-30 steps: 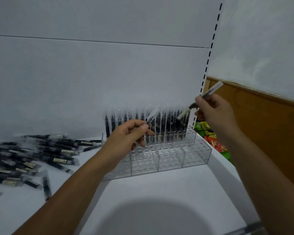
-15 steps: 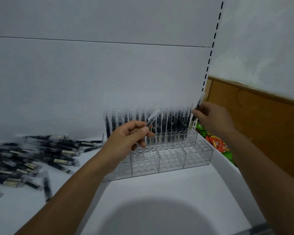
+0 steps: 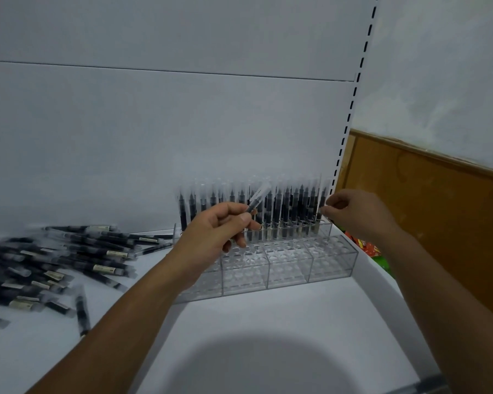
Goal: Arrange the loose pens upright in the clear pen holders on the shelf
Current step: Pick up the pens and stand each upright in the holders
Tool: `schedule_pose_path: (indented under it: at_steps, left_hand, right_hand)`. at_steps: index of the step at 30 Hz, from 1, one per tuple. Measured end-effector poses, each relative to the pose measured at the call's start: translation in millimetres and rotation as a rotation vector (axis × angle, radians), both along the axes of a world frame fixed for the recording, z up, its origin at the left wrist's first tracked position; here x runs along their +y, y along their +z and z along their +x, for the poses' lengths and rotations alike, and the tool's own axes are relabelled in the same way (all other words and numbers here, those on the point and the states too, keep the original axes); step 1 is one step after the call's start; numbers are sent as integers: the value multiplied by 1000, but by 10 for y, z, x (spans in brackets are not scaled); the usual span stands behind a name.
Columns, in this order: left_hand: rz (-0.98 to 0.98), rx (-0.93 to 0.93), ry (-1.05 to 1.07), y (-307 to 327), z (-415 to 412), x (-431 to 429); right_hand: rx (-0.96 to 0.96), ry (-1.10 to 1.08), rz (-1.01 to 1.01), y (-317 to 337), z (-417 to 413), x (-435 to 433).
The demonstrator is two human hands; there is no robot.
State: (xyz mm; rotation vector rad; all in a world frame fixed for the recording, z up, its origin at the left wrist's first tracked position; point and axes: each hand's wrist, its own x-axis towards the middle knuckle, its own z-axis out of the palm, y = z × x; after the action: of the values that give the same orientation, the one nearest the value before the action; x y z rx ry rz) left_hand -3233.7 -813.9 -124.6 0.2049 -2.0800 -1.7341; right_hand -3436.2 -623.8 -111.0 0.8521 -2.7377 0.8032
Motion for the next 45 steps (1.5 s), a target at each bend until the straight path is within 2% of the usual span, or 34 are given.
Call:
schedule_pose_path:
  at_steps: [4,6,8,10,17,22,26,33,38,42,45]
  left_hand:
    - [7,27,31,-7,-2,9]
    - [2,49,57,-6,-3,31]
    - [-8,68,82,-7,-5,57]
    - [-24,88,91,-4,3,80]
    - [-168,70,89,65,110,-8]
    - [-549,-110,215,49,484,-353]
    - [-597,-199,337,-111,873,-661]
    - [-521,-328,219,-369,906,-667]
    - [-486,-357,186,-393,895,-703]
    - [-462,-361,158,-402,900,-702]
    - [-461,-358,138,-411,912,-708]
  right_hand:
    - [160,-14,-188,127,321,57]
    - [28,139,-294,174,553,-26]
    - [-197,314,-326,183,785,-171]
    - [-305,411,-346,172,941,-329]
    - [-462,494,-608,241,1123,-664]
    - [-517,507,-720,333,1112,-802]
    - [-484,502,-751,330,1141,-994]
    - [-254,519,-659,246,1238,-1393]
    - [-192,512,-558,230,1248,-1565]
    - [-100,504,-439,230,1275,-1656]
    - [-1,499,-254,230,1335,-1709]
